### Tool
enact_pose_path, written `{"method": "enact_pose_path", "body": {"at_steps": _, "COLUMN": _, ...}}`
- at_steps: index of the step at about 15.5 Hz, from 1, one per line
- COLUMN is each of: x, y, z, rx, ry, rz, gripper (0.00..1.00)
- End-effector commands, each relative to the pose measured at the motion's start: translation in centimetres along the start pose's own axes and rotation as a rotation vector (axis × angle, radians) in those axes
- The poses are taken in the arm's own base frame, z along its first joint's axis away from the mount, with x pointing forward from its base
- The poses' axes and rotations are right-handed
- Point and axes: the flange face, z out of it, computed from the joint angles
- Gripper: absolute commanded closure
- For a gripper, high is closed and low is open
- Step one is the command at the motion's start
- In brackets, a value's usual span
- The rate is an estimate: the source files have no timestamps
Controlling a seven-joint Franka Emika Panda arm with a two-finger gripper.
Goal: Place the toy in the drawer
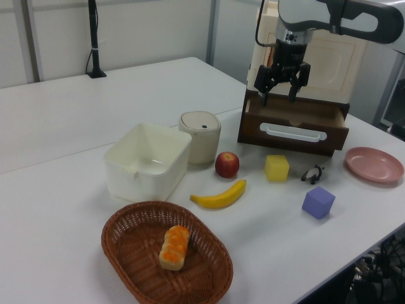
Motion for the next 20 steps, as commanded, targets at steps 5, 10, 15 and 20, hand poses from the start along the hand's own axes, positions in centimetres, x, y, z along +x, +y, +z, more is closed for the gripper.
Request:
{"method": "enact_pose_path", "body": {"at_steps": 5, "x": -0.7, "y": -0.2, "z": -0.4, "rx": 0.038, "ry": -0.025, "rz": -0.014, "gripper": 0.00}}
{"method": "enact_pose_path", "body": {"at_steps": 10, "x": -0.7, "y": -0.3, "z": -0.3, "rx": 0.037, "ry": -0.027, "rz": -0.015, "gripper": 0.00}}
{"method": "enact_pose_path", "body": {"at_steps": 15, "x": -0.8, "y": -0.4, "z": -0.3, "rx": 0.038, "ry": -0.030, "rz": -0.011, "gripper": 0.00}}
{"method": "enact_pose_path", "body": {"at_steps": 20, "x": -2.1, "y": -0.3, "z": -0.6, "rx": 0.051, "ry": -0.017, "rz": -0.007, "gripper": 0.00}}
